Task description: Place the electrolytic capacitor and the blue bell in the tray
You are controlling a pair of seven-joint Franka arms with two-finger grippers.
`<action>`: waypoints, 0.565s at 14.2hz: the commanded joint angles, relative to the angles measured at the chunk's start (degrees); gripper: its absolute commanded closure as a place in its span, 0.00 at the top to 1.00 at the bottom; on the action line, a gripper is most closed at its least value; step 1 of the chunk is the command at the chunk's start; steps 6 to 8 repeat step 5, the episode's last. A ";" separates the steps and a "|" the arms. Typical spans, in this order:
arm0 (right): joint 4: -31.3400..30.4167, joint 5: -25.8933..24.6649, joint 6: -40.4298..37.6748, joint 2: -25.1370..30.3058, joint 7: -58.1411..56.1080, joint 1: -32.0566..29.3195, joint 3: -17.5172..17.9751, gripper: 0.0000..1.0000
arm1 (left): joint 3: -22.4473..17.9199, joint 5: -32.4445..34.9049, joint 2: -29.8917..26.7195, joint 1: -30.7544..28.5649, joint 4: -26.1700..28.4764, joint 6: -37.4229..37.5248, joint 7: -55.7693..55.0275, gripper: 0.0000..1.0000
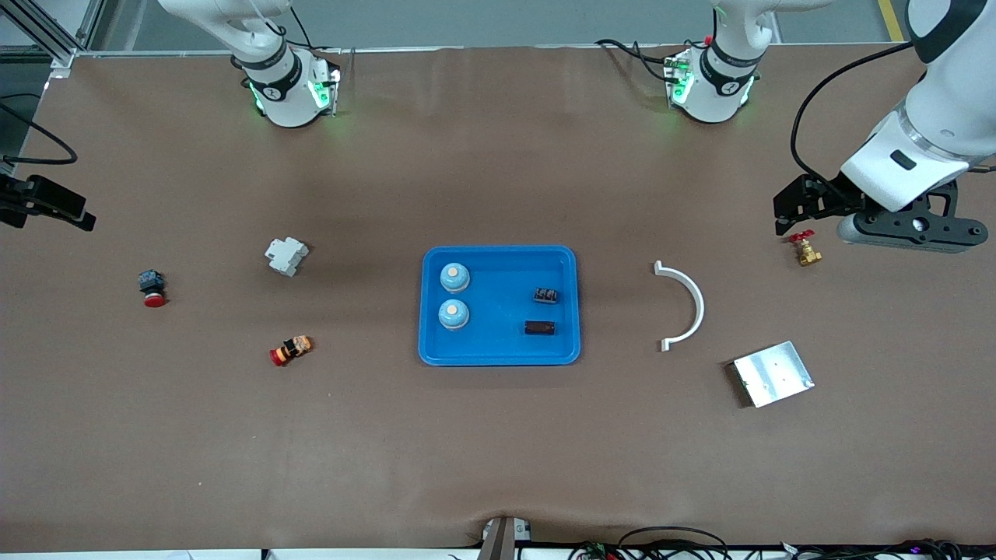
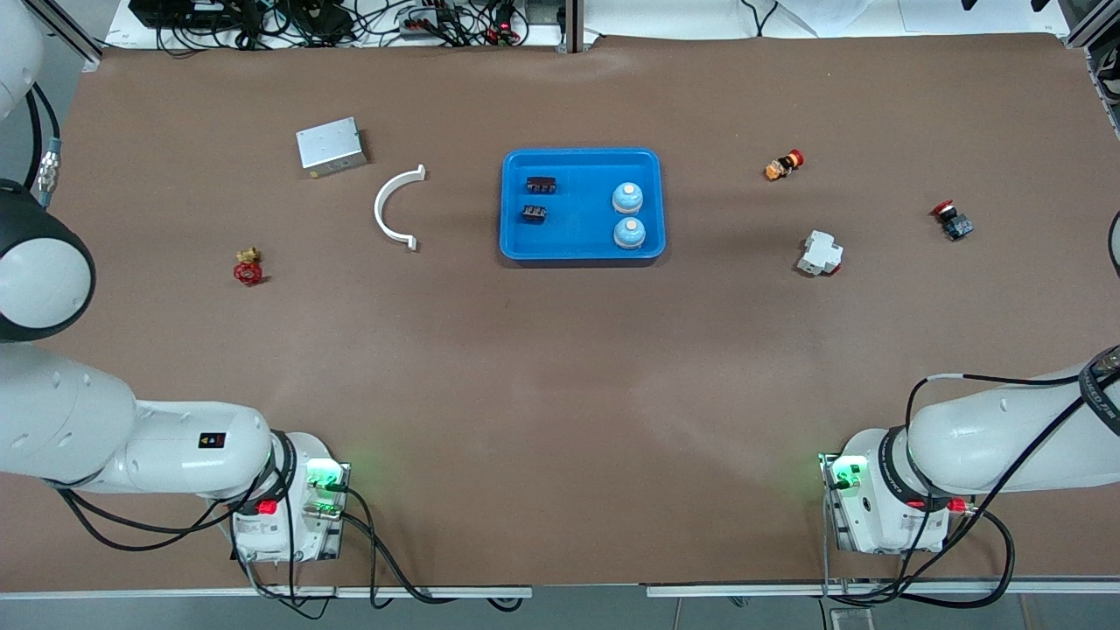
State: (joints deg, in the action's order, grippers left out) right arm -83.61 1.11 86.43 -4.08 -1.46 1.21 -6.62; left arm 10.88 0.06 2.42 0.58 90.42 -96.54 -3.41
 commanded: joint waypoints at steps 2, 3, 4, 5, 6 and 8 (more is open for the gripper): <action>-0.24 -1.02 -0.38 0.47 0.05 -0.42 0.46 1.00 | 0.46 -0.06 -0.84 -0.14 0.02 0.83 -0.81 1.00; -0.24 -1.02 -0.38 0.56 0.05 -0.33 0.55 1.00 | 0.46 -0.06 -0.84 -0.14 -0.06 0.83 -0.81 1.00; -0.24 -1.02 -0.56 0.56 0.05 -0.33 0.55 1.00 | 0.46 -0.06 -0.84 -0.14 -0.06 0.83 -0.72 1.00; -0.24 -1.02 -0.47 0.56 0.05 -0.33 0.55 1.00 | 0.46 -0.06 -0.84 -0.23 0.02 0.83 -0.81 1.00; -0.24 -1.02 -0.47 0.56 0.05 -0.33 0.55 1.00 | 0.46 -0.06 -0.84 -0.23 0.02 0.83 -0.81 1.00; -0.24 -1.02 -0.47 0.56 0.05 -0.33 0.55 1.00 | 0.46 -0.06 -0.84 -0.23 0.02 0.83 -0.81 1.00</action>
